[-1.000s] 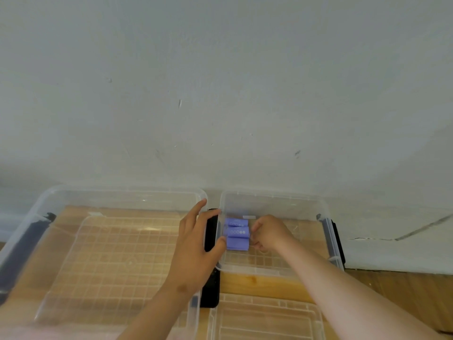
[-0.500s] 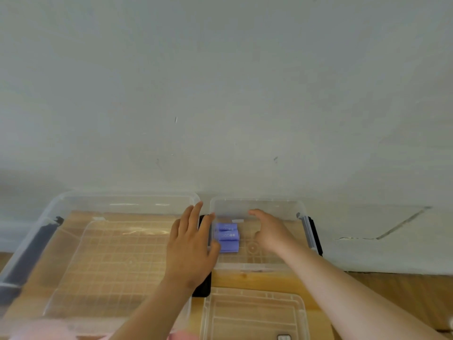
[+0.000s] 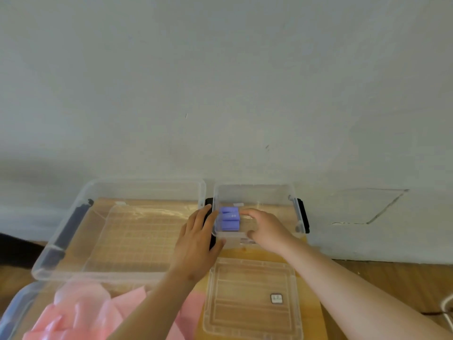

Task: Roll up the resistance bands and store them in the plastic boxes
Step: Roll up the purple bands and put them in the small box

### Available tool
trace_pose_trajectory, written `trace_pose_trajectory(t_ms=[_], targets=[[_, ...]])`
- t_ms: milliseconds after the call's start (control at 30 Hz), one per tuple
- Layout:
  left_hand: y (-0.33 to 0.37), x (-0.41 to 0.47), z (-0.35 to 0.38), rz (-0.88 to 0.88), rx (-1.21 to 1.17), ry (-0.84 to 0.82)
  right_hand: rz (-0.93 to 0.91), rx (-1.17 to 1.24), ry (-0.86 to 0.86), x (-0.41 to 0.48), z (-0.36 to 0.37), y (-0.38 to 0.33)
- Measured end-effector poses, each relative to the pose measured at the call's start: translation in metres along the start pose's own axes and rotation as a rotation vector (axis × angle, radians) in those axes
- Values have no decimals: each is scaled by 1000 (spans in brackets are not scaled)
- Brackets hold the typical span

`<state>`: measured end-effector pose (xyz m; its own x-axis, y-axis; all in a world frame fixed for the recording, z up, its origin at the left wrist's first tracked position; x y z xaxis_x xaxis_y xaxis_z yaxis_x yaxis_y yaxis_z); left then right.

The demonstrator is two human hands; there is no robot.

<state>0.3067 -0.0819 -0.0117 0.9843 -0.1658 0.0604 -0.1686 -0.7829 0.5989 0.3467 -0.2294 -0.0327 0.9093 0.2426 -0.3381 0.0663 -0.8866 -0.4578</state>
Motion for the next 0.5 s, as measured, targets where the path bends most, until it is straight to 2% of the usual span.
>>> trace_pose_trajectory(t_ms=[200, 333, 500], targets=[[27, -31, -12, 7, 3, 44, -53, 56, 4, -42, 1, -13], [33, -57, -11, -25, -77, 78, -60, 74, -75, -71, 15, -10], [25, -94, 29, -140, -191, -112, -52, -15, -249, -96, 68, 8]])
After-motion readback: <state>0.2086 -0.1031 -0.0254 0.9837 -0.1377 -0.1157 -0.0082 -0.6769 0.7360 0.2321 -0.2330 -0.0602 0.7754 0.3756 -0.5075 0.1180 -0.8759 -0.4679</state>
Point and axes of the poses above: each hand's wrist, its own x-axis towards the middle knuckle, its own z-axis out of the palm, y = z × x, the point moved 10 cm from there along x, towards the middle knuckle, and after that the axes turned 15 degrees about -x, right-handed, at the moved point
